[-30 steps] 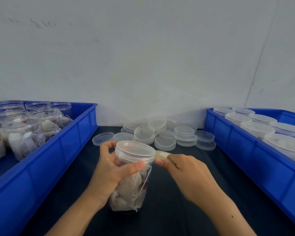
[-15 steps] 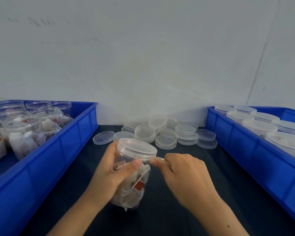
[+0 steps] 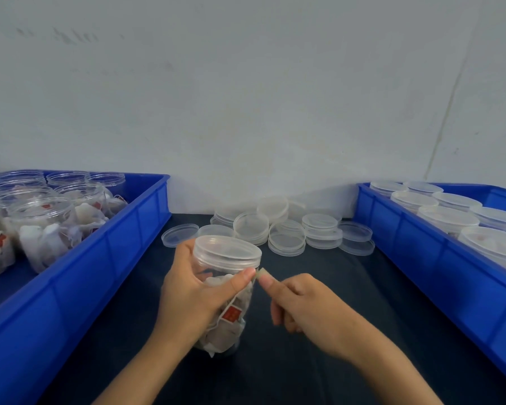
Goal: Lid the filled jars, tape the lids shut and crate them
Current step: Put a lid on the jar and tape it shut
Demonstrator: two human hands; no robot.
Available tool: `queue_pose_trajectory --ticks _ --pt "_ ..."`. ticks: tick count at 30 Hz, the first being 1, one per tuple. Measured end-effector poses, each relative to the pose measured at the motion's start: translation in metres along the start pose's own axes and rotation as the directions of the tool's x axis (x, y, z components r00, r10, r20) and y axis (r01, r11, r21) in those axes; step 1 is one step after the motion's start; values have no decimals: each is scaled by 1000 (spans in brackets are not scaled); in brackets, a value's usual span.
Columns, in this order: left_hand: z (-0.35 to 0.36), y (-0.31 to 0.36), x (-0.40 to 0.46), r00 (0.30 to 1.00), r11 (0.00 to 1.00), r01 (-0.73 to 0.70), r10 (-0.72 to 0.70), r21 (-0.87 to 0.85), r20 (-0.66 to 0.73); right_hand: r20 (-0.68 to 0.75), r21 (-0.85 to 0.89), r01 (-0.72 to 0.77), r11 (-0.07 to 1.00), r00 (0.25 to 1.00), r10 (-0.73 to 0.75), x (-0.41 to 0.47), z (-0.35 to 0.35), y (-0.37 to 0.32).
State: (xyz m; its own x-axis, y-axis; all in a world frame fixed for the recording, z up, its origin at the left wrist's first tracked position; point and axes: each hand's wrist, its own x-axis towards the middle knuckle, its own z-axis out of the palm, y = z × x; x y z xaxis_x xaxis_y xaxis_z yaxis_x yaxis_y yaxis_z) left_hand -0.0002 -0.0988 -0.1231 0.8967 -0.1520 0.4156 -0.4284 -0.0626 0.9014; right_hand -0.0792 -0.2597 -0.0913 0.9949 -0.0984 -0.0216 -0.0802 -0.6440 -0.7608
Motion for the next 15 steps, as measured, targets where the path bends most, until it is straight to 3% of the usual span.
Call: queue_pose_trajectory --ticks 11,15 --pt "0 1 11 982 996 55 -41 -71 182 -162 -419 76 905 974 -157 4 -18 5" --pt "3 0 12 971 986 95 -63 -134 231 -198 -444 77 893 963 -182 7 -20 10"
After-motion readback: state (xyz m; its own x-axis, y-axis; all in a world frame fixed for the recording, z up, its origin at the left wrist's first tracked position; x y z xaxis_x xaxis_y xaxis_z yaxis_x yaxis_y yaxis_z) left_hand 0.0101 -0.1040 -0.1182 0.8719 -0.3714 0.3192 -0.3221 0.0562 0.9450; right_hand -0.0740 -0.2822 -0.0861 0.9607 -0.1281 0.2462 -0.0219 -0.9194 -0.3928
